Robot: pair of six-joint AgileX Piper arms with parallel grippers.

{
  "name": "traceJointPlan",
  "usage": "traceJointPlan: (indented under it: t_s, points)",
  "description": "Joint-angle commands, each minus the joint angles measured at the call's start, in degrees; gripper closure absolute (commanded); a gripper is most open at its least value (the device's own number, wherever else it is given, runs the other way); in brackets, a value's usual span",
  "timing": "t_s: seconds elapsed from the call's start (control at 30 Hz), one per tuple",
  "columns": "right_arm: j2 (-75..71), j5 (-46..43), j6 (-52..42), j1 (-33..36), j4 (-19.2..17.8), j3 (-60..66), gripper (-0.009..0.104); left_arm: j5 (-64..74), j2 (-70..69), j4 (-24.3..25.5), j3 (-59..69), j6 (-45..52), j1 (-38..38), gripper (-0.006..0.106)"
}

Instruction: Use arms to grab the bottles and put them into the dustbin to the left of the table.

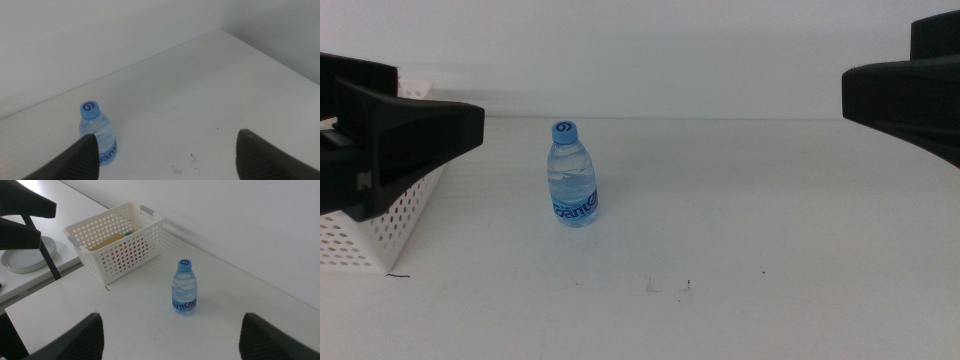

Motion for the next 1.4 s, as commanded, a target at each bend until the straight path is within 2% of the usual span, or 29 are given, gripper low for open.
traceJointPlan:
  t_s: [0.0, 0.13, 0.37, 0.63, 0.8, 1.0, 1.13, 1.37]
  points:
    - [-0.19, -0.66, -0.18, -0.50, -0.54, -0.60, 0.013, -0.78, -0.21, -0.12, 0.33, -0.30, -0.39, 0.007]
    - [-0.19, -1.10, -0.18, -0.50, -0.54, -0.60, 0.013, -3.73, 0.44, 7.83, 1.93, -0.42, -1.39, 0.007]
    - [-0.19, -1.21, -0.18, -0.50, -0.51, -0.60, 0.013, -30.12, 0.47, 15.80, 14.11, -13.08, -12.77, 0.007]
    - [-0.19, -1.21, -0.18, -0.50, -0.38, -0.60, 0.013, -44.34, 0.28, 25.33, 27.63, -24.52, -13.18, 0.007]
    - [-0.19, -1.21, -0.18, -0.50, -0.38, -0.60, 0.013, -59.76, -0.19, 36.19, 38.72, -38.73, -13.06, 0.007]
    - [-0.19, -1.21, -0.18, -0.50, -0.38, -0.60, 0.013, -63.38, -0.07, 36.99, 47.25, -40.42, -13.06, 0.007]
    - [-0.19, -1.21, -0.18, -0.50, -0.38, -0.60, 0.013, -62.44, -0.07, 36.53, 48.93, -38.52, -12.93, 0.007]
    - [-0.19, -1.21, -0.18, -0.50, -0.38, -0.60, 0.013, -61.70, 0.05, 35.91, 49.40, -37.58, -8.38, 0.007]
